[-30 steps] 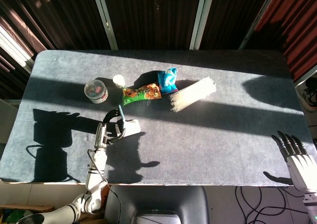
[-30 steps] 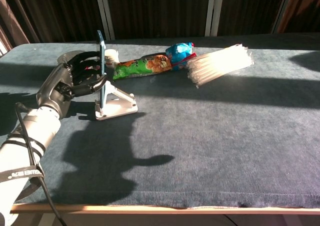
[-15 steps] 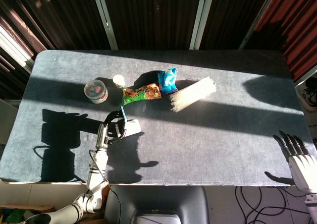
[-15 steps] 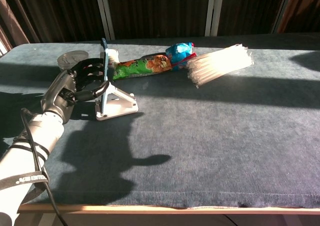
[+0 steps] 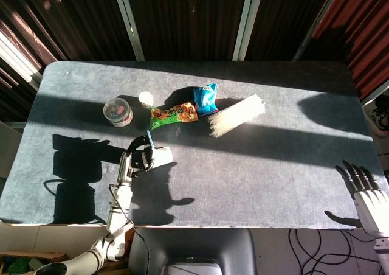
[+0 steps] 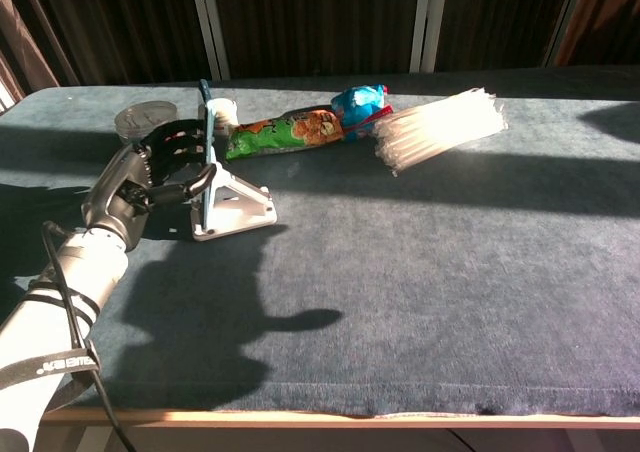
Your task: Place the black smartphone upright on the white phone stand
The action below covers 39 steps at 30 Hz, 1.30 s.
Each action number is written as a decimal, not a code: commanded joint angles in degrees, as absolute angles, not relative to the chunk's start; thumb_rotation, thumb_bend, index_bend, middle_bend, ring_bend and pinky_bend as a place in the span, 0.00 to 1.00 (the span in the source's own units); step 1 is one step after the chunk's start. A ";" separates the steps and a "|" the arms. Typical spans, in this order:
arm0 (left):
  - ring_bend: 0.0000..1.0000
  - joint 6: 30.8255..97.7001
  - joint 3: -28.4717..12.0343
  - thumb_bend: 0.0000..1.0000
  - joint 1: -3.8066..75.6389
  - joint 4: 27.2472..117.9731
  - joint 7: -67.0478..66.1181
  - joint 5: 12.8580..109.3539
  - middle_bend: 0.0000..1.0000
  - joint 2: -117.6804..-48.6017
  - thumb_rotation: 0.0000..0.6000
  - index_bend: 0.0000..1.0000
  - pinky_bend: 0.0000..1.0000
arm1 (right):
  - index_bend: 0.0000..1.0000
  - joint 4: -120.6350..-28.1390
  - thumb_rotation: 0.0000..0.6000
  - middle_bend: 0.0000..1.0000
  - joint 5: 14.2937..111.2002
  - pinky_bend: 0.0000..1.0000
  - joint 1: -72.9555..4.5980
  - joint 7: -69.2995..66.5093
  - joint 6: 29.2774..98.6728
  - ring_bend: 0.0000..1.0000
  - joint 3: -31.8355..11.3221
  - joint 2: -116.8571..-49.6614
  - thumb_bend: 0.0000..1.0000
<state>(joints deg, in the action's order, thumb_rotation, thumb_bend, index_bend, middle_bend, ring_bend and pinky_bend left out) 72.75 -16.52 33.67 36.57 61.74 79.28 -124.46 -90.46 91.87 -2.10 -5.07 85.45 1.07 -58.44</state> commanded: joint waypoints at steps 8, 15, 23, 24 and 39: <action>0.57 71.64 -16.14 0.37 34.01 33.96 63.41 79.05 0.96 -125.57 1.00 0.80 0.09 | 0.00 -90.38 1.00 0.00 91.96 0.00 -2.05 -5.37 85.56 0.00 1.08 -58.32 0.18; 0.44 71.45 -15.31 0.35 34.02 33.42 63.56 79.56 0.81 -125.53 1.00 0.67 0.06 | 0.00 -90.43 1.00 0.00 92.01 0.00 -2.02 -5.28 85.56 0.00 1.11 -58.30 0.18; 0.26 70.05 -15.47 0.34 33.99 34.27 63.01 78.84 0.54 -124.96 1.00 0.42 0.04 | 0.00 -90.42 1.00 0.00 91.96 0.00 -2.01 -5.27 85.56 0.00 1.06 -58.28 0.18; 0.24 69.98 -15.47 0.33 33.97 34.50 62.96 78.81 0.51 -124.87 1.00 0.38 0.03 | 0.00 -90.42 1.00 0.00 91.97 0.00 -2.02 -5.25 85.53 0.00 1.07 -58.28 0.18; 0.00 71.15 -14.67 0.28 33.63 37.14 61.27 79.76 0.03 -123.60 1.00 0.00 0.00 | 0.00 -90.37 1.00 0.00 91.98 0.00 -1.96 -5.34 85.67 0.00 1.02 -58.26 0.18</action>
<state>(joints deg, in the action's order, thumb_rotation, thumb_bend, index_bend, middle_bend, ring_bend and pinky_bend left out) 71.04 -14.75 33.65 37.02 61.37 79.67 -123.67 -90.37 91.98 -1.95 -5.35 85.67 1.01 -58.26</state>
